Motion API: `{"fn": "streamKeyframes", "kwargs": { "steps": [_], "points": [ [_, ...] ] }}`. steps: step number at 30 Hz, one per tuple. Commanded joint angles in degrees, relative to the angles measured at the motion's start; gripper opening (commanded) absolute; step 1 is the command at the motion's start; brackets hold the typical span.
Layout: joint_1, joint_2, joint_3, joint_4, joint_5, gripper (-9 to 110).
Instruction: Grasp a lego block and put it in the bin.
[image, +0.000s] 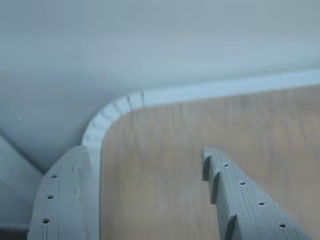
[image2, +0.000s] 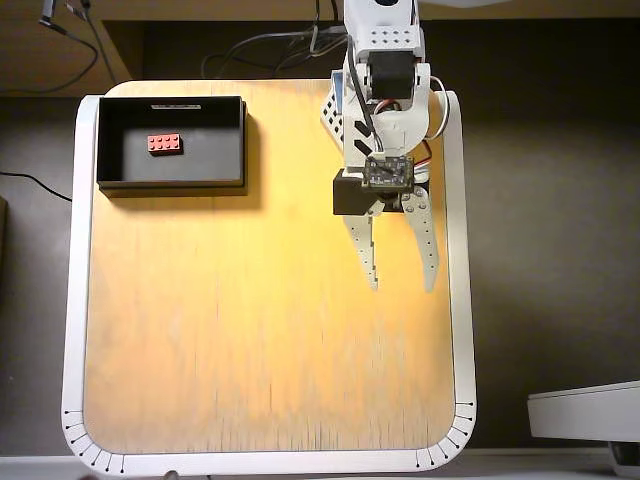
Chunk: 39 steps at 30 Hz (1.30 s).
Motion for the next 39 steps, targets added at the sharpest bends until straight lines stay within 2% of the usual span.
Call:
{"fn": "streamKeyframes", "kwargs": {
  "steps": [1,9,27,36,39],
  "points": [
    [-1.23,4.83,5.1,-1.58,1.67,15],
    [-2.72,15.21,20.39,-1.58,3.16,0],
    [-3.6,23.55,46.58,-1.41,-0.35,0],
    [-5.54,24.35,47.64,16.17,1.67,0],
    [-5.63,24.35,47.64,18.46,-1.58,0]
  ]
}}
